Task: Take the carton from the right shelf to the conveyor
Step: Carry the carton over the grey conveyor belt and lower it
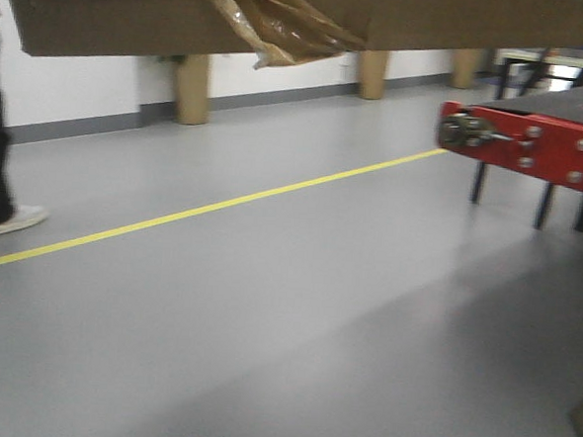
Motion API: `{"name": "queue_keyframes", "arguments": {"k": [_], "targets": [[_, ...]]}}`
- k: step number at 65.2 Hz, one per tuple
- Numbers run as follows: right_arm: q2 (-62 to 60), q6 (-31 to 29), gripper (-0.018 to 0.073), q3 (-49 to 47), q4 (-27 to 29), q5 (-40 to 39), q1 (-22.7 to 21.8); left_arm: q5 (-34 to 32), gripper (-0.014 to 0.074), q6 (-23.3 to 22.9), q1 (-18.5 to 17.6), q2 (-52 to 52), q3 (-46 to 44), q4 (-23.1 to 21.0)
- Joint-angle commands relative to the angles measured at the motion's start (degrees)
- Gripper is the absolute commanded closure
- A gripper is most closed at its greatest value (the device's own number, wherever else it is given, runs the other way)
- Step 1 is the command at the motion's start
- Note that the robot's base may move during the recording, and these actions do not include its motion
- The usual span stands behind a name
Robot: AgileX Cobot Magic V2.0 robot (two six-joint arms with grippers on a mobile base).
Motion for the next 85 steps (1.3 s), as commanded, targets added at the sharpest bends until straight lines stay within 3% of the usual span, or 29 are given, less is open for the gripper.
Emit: {"name": "queue_keyframes", "arguments": {"k": [1, 29, 85], "targets": [[-0.7, -0.7, 0.0629, -0.4, -1.2, -3.3, -0.1, -1.2, 0.0613, 0.5, -0.4, -0.7, -0.5, 3.0], [-0.7, -0.7, 0.0629, -0.4, -1.2, -3.3, -0.1, -1.2, 0.0613, 0.5, -0.4, -0.7, -0.5, 10.0], [-0.7, -0.7, 0.0629, -0.4, -1.2, -3.3, -0.1, -1.2, 0.0613, 0.5, -0.4, -0.7, -0.5, 10.3]]}}
